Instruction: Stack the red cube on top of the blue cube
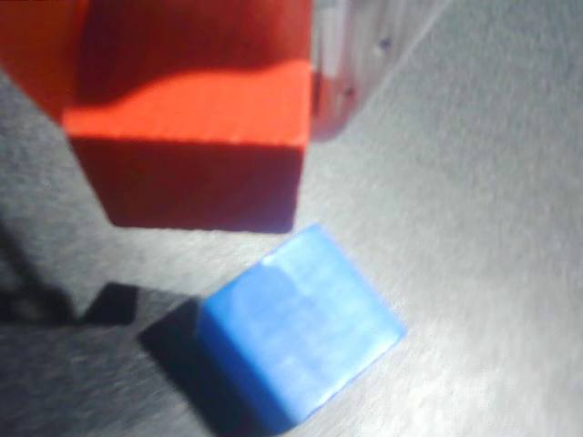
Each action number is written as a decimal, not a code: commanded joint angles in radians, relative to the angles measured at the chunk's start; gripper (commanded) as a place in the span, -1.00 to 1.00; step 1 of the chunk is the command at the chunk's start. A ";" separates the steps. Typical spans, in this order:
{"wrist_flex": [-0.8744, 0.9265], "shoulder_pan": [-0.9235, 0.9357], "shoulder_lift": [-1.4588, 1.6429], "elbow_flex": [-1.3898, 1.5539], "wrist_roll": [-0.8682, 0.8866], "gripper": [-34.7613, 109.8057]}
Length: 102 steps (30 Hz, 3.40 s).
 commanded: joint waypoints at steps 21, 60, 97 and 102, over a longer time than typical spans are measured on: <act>0.025 -0.049 -0.262 -0.245 -0.135 -0.52; 0.008 -0.021 -0.397 -0.383 -0.574 -0.52; 0.018 -0.055 -0.413 -0.390 -0.726 -0.52; 0.018 -0.043 -0.403 -0.383 -0.726 -0.52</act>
